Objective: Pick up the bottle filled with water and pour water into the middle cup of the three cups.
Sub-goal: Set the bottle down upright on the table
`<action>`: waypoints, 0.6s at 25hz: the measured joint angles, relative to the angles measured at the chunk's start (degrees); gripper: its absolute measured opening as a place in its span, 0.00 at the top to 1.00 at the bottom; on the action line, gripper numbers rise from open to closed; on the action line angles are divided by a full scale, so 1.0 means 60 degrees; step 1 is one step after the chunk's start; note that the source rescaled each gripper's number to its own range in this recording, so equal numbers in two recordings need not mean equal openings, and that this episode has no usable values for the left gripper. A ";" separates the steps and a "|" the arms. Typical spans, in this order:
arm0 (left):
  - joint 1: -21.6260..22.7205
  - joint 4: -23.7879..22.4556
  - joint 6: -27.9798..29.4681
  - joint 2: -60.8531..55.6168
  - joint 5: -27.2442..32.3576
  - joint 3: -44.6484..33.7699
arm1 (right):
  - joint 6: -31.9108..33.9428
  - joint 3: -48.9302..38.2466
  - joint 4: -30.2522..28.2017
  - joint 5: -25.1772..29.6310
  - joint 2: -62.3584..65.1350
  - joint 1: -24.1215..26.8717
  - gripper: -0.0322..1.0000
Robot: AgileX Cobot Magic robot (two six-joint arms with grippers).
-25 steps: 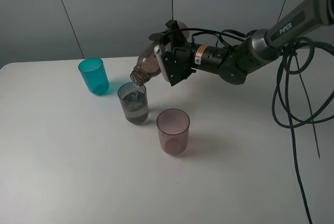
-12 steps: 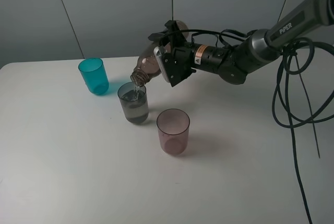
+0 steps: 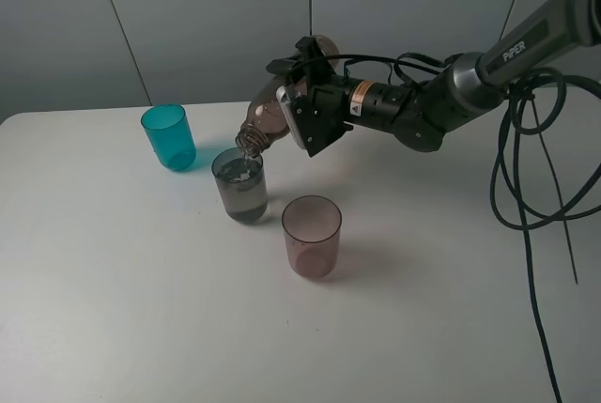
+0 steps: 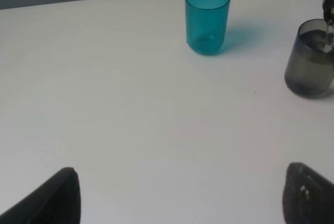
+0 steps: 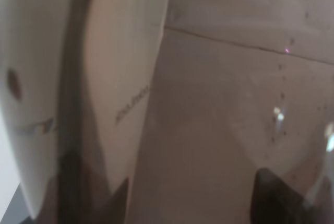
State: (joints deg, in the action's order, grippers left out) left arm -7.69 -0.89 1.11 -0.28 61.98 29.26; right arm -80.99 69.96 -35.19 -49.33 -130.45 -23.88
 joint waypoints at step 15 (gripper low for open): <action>0.0000 0.0000 0.0000 0.0000 0.0000 0.0000 | 0.0320 0.0000 0.0000 -0.0014 0.0000 0.0000 0.97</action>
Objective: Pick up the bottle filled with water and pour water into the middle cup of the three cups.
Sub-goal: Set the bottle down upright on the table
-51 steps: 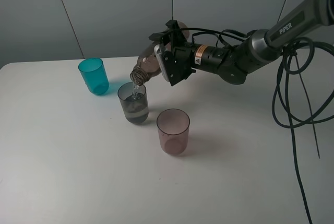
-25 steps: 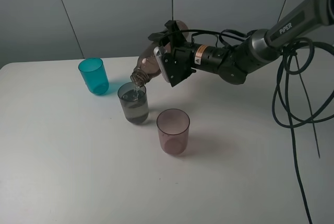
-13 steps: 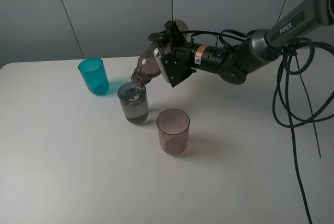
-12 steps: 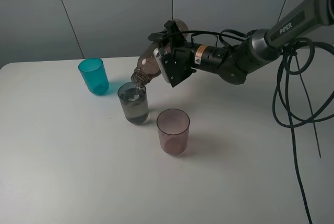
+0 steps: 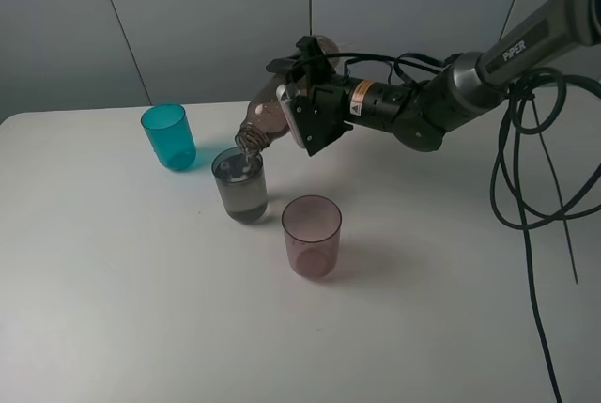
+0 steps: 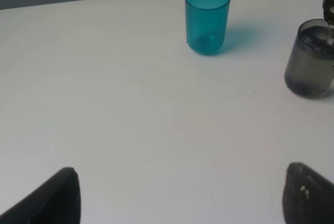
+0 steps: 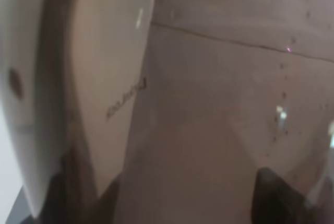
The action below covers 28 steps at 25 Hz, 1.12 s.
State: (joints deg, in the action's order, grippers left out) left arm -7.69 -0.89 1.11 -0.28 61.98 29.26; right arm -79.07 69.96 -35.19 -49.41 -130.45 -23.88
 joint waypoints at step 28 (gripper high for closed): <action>0.0000 0.0000 0.0000 0.0000 0.0000 0.0000 | 1.1367 0.0000 0.0512 0.1141 0.0634 0.0000 0.97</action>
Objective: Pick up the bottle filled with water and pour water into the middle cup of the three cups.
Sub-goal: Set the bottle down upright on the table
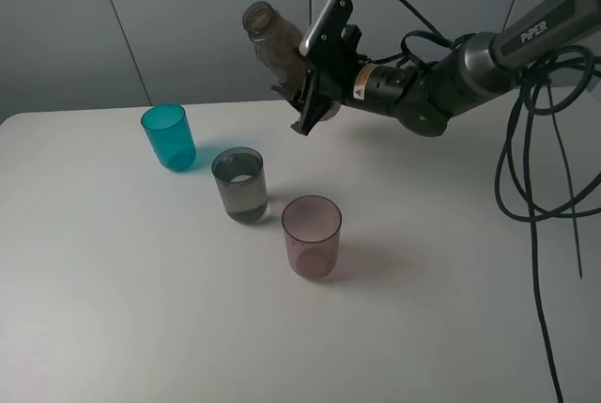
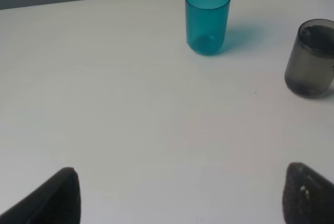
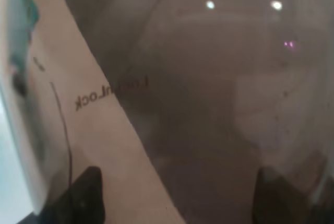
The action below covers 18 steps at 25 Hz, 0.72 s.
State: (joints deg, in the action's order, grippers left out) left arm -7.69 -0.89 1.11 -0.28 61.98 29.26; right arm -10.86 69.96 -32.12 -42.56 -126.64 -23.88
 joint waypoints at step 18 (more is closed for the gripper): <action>0.0000 0.0000 0.0035 0.0000 0.0000 0.0000 | 0.1811 -0.0895 0.3235 0.2103 0.1926 0.1362 0.97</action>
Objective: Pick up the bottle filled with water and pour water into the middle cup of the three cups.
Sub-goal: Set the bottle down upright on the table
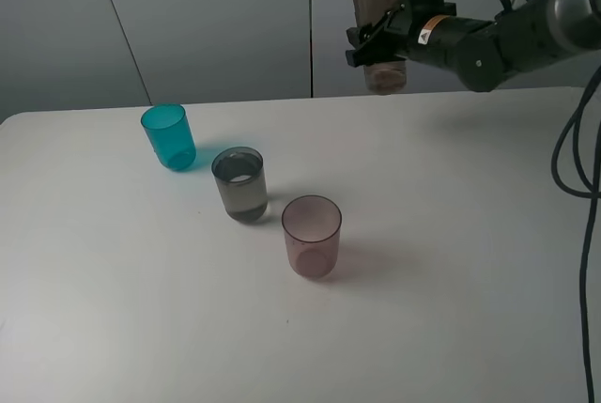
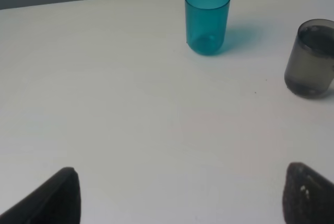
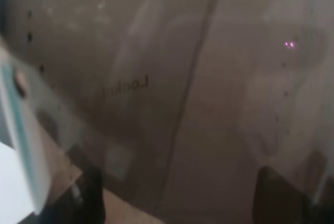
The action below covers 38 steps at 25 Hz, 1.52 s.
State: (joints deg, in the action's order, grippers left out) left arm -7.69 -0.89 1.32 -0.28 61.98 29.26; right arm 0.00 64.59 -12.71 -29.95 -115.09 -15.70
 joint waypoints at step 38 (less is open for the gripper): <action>0.0000 0.0000 -0.0003 0.0000 0.0000 0.0000 | -0.1907 -0.4238 0.5057 -0.4385 -0.0514 -0.0814 0.97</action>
State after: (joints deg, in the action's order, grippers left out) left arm -7.69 -0.89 1.30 -0.28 61.98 29.26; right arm -11.44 39.16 17.63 -56.26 -118.17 -20.59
